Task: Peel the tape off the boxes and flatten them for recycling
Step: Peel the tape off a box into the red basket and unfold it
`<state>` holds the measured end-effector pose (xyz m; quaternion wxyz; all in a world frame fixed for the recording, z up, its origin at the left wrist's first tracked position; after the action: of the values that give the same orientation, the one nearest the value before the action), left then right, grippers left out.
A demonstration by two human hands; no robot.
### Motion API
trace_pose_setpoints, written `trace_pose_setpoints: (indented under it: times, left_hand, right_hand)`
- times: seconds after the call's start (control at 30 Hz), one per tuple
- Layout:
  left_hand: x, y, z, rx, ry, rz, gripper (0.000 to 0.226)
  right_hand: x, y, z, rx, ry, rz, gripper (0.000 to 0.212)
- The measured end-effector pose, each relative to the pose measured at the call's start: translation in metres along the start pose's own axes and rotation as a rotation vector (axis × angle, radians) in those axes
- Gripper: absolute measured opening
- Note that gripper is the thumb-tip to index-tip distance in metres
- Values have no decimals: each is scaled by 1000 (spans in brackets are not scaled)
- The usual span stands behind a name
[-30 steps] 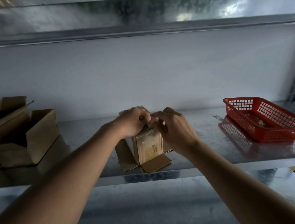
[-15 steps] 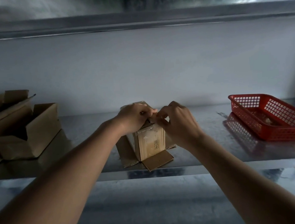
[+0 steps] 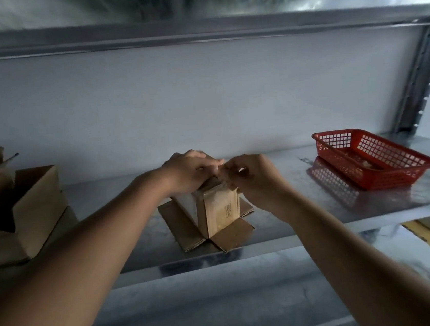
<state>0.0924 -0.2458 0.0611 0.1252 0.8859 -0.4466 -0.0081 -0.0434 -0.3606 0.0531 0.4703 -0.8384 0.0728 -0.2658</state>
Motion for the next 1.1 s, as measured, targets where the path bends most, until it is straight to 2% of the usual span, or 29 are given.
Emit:
trace_pose_setpoints:
  times: [0.2,0.27,0.33,0.4,0.47,0.53,0.63,0.77,0.9,1.0,1.1]
  left_hand:
    - [-1,3,-6,94,-97,0,38]
    - [-5,1,-7,198,-115,19,43]
    - [-7,1,-6,291,-100,38,48]
    - [-9,4,-5,329,-41,92,51]
    - [-10,11,-3,221,27,226,44]
    - [-12,13,0,57,43,348,36]
    - [-9,5,5,-60,34,338,37]
    - [-6,5,7,-117,38,302,40]
    - [-12,7,11,-84,62,287,42]
    - [-13,5,10,-41,91,231,59]
    - [-7,4,8,72,112,149,62]
  right_hand:
    - [-13,20,-17,391,180,195,9]
    - [-17,25,-18,495,209,245,25]
    - [-17,25,-19,507,244,247,24]
    - [-16,24,-20,440,286,221,11]
    - [-14,21,-19,301,303,178,9]
    - [-11,19,-18,112,292,121,13]
    - [-8,11,-18,-95,208,39,21]
    - [-9,4,-18,-175,133,-22,15]
    - [-7,9,-16,-21,88,101,15]
    - [-9,11,-14,85,40,163,20]
    - [-14,12,-11,296,-43,172,18]
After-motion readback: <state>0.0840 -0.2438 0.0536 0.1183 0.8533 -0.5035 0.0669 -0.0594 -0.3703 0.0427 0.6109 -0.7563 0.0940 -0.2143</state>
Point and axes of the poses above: each hand's wrist, its own x-axis towards the middle knuckle, its own z-axis out of the palm, y = z × x, the point moved 5 cm from there along x, towards the middle knuckle, and after that the axes turned 7 degrees about x, right-handed, at the moved point
